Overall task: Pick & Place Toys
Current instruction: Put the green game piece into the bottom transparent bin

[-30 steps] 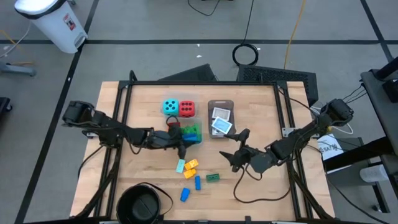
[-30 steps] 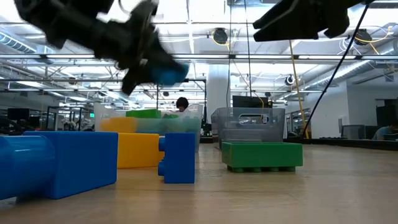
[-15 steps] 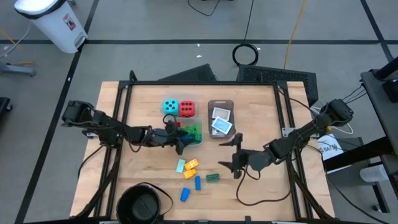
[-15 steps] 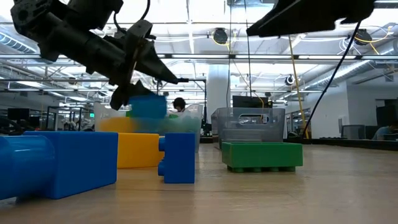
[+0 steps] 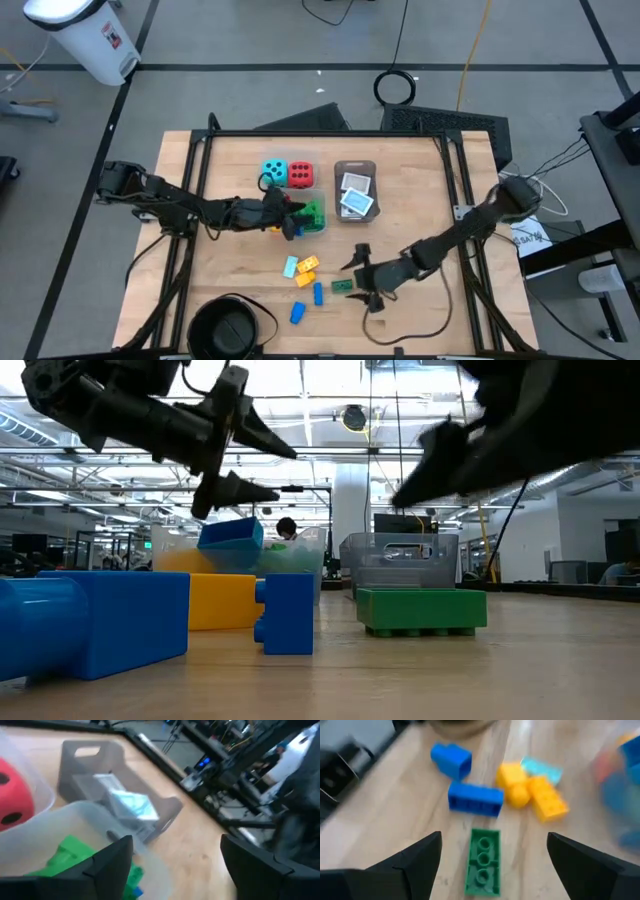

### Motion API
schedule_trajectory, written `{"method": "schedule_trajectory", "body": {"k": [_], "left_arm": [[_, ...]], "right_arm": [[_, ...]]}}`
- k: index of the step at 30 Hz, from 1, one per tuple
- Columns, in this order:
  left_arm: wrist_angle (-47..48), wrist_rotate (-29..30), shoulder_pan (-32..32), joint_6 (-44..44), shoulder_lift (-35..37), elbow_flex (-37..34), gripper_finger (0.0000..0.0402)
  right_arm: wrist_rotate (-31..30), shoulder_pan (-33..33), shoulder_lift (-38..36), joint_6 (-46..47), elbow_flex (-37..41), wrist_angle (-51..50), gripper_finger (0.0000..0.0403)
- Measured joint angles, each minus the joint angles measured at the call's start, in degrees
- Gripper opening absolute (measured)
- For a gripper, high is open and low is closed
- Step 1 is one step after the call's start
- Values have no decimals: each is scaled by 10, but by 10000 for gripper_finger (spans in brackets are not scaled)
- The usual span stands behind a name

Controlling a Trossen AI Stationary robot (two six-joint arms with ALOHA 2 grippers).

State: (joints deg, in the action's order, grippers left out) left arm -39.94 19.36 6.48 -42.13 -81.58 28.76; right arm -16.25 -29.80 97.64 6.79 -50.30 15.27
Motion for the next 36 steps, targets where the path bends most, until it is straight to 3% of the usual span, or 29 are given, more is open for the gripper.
{"method": "schedule_trajectory", "body": {"k": [6, 12, 27, 32, 36], "left_arm": [[-8, -29, 13, 4, 20, 0, 292], [-6, -29, 23, 4, 20, 0, 300], [-4, -29, 23, -15, 20, 0, 307], [-1, -29, 29, -19, 20, 0, 312], [-5, -29, 38, -16, 20, 0, 308]], "right_arm": [[54, 5, 73, -4, -32, -9, 328], [59, 18, 80, -3, -35, -34, 306], [60, 21, 78, -26, -35, -60, 109], [55, 21, 33, -47, -34, -134, 108], [-4, 17, -20, -48, -34, -191, 108]]}}
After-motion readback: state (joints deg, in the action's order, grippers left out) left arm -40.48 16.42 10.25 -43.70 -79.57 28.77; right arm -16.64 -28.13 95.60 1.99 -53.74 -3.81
